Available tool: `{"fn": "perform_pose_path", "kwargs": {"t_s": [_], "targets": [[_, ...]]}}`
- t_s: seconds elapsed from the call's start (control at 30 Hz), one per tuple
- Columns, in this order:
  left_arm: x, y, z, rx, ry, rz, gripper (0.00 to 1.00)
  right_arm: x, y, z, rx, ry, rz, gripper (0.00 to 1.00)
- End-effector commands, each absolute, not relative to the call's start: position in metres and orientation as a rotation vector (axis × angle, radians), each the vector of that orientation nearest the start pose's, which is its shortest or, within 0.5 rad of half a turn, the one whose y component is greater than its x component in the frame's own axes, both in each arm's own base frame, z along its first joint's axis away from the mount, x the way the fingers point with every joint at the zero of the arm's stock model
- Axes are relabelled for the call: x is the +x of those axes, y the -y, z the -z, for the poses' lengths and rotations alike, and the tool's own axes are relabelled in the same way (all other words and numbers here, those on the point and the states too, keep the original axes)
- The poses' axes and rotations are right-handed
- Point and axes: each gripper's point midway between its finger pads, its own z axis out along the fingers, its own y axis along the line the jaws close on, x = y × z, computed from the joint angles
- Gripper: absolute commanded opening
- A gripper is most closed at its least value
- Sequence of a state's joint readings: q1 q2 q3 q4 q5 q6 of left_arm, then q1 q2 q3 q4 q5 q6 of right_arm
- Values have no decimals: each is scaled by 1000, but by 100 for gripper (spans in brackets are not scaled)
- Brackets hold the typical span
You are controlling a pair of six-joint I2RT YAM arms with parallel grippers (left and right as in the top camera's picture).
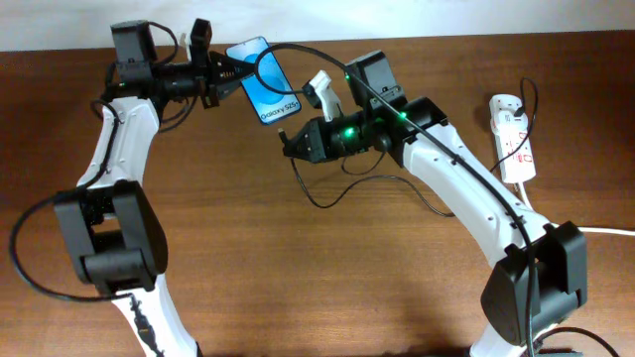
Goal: Plug charger to phone and switch on socket
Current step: 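Bring the plug up to the phone's bottom port held by left gripper, then push the USB-C plug into the phone's charging port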
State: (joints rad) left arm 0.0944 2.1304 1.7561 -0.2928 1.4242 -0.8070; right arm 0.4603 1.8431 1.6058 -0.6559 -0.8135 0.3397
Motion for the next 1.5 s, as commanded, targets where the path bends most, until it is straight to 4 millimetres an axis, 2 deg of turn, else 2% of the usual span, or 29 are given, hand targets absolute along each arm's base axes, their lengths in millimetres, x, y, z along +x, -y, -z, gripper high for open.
{"fn": "perform_pose_path", "kwargs": {"t_s": [0.0,0.43,1.47], "targets": [[496,125,-253,-47,-2147,1998,0,359,-319,-214,-551,-2483,-1319,4],[492,126,-256,-13,-2135,2030,0,363,-312,-211,-564,-2482,-1246,4],[491,126,-255,-2,-2133,2025,0,371,-305,-235,-597,-2393,-1183,4]]}}
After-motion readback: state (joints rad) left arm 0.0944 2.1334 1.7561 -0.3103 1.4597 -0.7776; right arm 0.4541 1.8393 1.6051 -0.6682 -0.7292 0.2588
